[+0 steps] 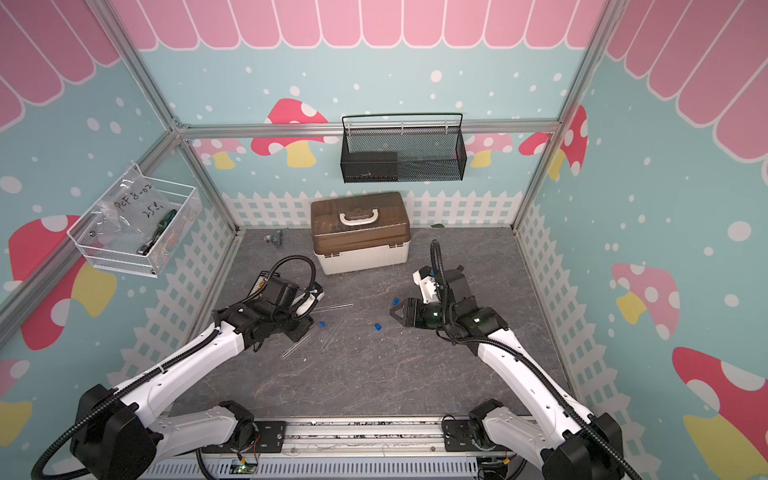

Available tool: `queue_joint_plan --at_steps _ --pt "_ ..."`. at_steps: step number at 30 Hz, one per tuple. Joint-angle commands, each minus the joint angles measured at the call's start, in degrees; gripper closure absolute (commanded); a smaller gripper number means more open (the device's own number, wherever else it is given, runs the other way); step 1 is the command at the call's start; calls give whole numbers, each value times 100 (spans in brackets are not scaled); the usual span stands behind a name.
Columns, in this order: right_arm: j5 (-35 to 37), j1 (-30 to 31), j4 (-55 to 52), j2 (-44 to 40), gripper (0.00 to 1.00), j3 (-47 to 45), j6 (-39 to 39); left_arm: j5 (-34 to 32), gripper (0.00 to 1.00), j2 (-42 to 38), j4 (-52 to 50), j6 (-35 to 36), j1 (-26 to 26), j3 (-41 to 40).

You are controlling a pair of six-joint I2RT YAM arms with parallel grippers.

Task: Insert stoppers into test tubes
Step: Place the test tube at the center of the board.

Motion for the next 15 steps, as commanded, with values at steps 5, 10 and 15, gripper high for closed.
queue_joint_plan --at_steps 5,10,15 --pt "43 -31 -195 -2 42 -65 -130 -473 60 592 537 -1693 -736 277" --pt "34 -31 -216 24 42 -55 -152 -636 60 1334 417 -2322 -1053 508" --pt "35 -31 -228 24 42 -47 -161 -691 58 1891 354 -2507 -1149 642"
